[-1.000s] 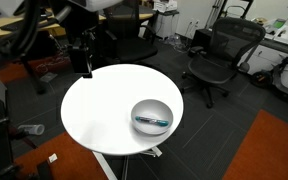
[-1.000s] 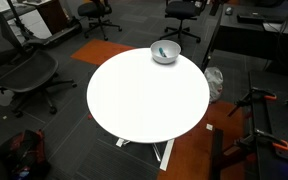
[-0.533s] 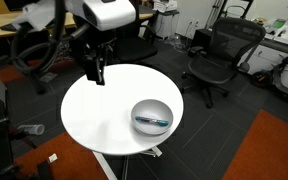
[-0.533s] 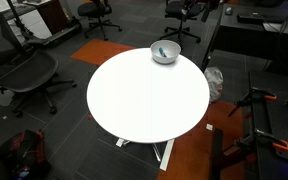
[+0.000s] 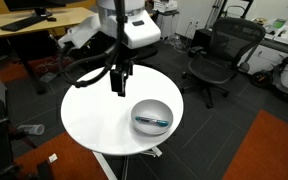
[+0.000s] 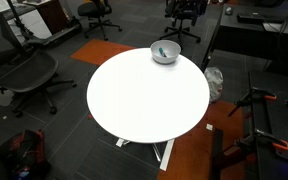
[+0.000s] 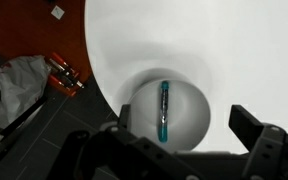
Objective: Take the marker out of the grey bowl
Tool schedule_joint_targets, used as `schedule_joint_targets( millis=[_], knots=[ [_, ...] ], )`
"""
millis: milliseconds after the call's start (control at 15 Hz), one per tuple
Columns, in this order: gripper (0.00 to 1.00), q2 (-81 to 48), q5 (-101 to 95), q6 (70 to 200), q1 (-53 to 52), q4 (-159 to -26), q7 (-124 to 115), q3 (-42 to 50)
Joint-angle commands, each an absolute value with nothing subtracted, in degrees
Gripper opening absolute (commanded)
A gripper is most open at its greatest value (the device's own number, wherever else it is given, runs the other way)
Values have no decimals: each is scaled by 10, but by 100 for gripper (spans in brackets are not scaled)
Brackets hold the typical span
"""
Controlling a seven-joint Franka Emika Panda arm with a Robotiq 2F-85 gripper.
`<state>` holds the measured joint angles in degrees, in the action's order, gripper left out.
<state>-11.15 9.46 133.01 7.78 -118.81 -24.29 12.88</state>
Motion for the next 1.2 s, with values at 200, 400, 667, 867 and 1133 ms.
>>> schedule_joint_targets(
  millis=[200, 400, 667, 867, 1133],
  knots=[
    [100, -214, 83, 1378, 94, -1098, -248, 136],
    [100, -252, 93, 1378, 103, -1062, -236, 133],
    [100, -304, 99, 1376, 111, -1014, -229, 127],
    [100, -341, 100, 1375, 113, -982, -227, 123],
    [100, -380, 99, 1373, 112, -954, -232, 122]
  ],
)
